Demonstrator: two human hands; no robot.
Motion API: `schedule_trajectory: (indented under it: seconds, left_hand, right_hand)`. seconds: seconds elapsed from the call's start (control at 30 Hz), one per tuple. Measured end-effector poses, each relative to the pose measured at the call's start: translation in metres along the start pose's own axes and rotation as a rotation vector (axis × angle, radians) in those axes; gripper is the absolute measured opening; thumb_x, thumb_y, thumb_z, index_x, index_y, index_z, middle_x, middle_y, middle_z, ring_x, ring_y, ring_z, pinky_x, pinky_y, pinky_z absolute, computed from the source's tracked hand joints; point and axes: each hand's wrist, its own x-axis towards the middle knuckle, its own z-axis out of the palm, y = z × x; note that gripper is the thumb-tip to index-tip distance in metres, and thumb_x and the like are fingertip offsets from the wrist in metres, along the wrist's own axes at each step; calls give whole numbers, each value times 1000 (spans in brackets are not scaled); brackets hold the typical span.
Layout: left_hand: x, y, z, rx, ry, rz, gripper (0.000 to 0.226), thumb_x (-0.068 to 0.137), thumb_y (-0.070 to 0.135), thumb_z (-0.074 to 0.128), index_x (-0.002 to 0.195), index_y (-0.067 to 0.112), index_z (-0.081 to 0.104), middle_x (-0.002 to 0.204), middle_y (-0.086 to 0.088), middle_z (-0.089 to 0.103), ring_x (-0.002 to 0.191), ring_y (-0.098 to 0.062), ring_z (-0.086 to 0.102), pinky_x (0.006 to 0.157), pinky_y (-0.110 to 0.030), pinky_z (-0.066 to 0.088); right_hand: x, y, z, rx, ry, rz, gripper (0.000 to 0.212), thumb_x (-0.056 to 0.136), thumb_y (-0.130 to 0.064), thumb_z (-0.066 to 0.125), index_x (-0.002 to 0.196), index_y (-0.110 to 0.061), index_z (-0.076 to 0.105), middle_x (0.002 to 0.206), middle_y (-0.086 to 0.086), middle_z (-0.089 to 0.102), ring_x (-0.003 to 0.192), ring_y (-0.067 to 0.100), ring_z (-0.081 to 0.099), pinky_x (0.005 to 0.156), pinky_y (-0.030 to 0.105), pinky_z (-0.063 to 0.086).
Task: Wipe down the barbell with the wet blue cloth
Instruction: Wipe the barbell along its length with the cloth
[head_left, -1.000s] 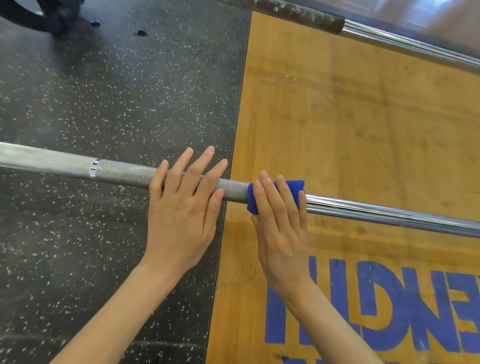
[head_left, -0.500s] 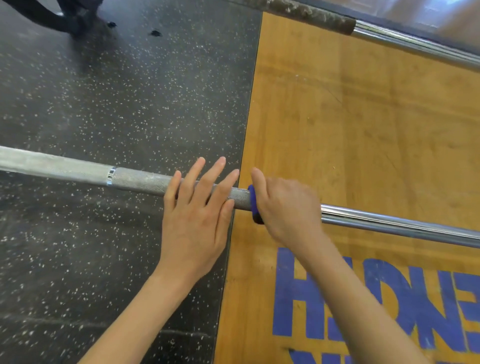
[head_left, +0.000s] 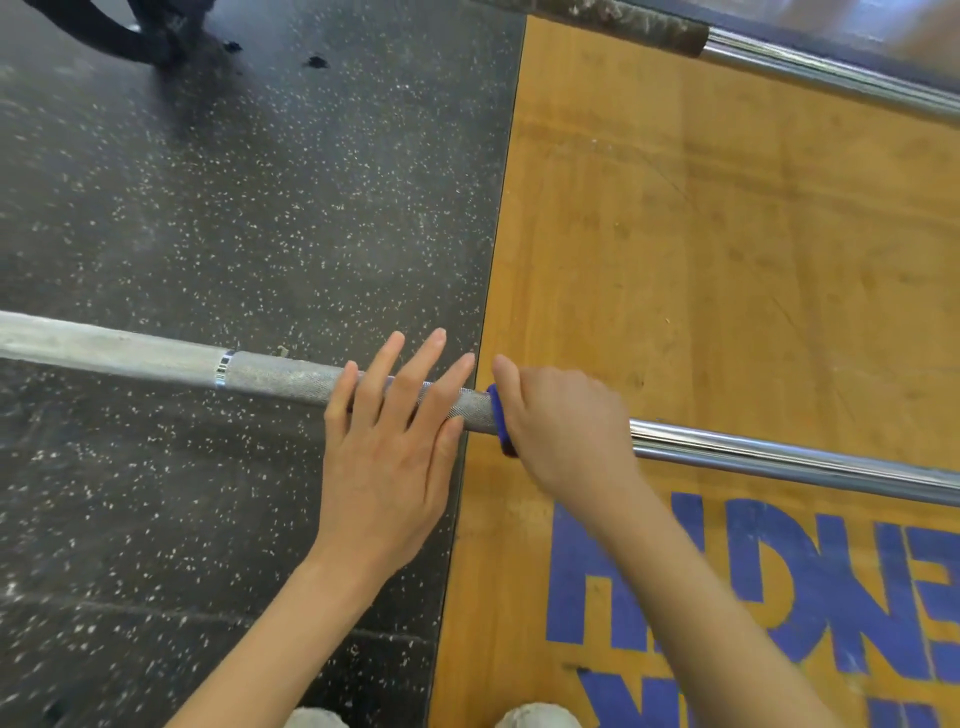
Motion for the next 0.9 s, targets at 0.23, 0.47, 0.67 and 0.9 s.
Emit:
schedule_trajectory:
  seconds: [0.23,0.47,0.67,0.9]
  left_hand:
    - [-13,-1,-13,-62,30,-44,50,110,33,22,155,22,41,165,0,30,156,-26,13,126,-42,0]
    - [-15,-14,-11,-37,43,-112,51,110,35,19,154,22,42,166,0,28,157,-26,10,125,-42,-4]
    - [-14,-13,-11,-26,42,-126,51,110,34,18,153,24,45,164,3,31,155,-25,16,124,-42,-2]
    - [-13,-13,-12,-22,38,-124,50,110,35,19,152,26,46,163,3,33,155,-25,18,124,-42,0]
  right_hand:
    - [-55,11,41,155,425,22,49,107,-41,34,137,-10,58,124,2,64,112,24,57,102,40,41]
    - [-47,-21,46,154,399,-140,44,108,-40,34,132,-12,58,118,2,61,109,24,54,100,38,41]
    - [-56,-15,50,136,430,-31,43,107,-30,34,137,-8,55,130,5,59,125,28,54,122,46,23]
    - [-68,12,47,153,459,-46,43,108,-26,32,141,-10,54,135,3,58,132,27,50,123,49,22]
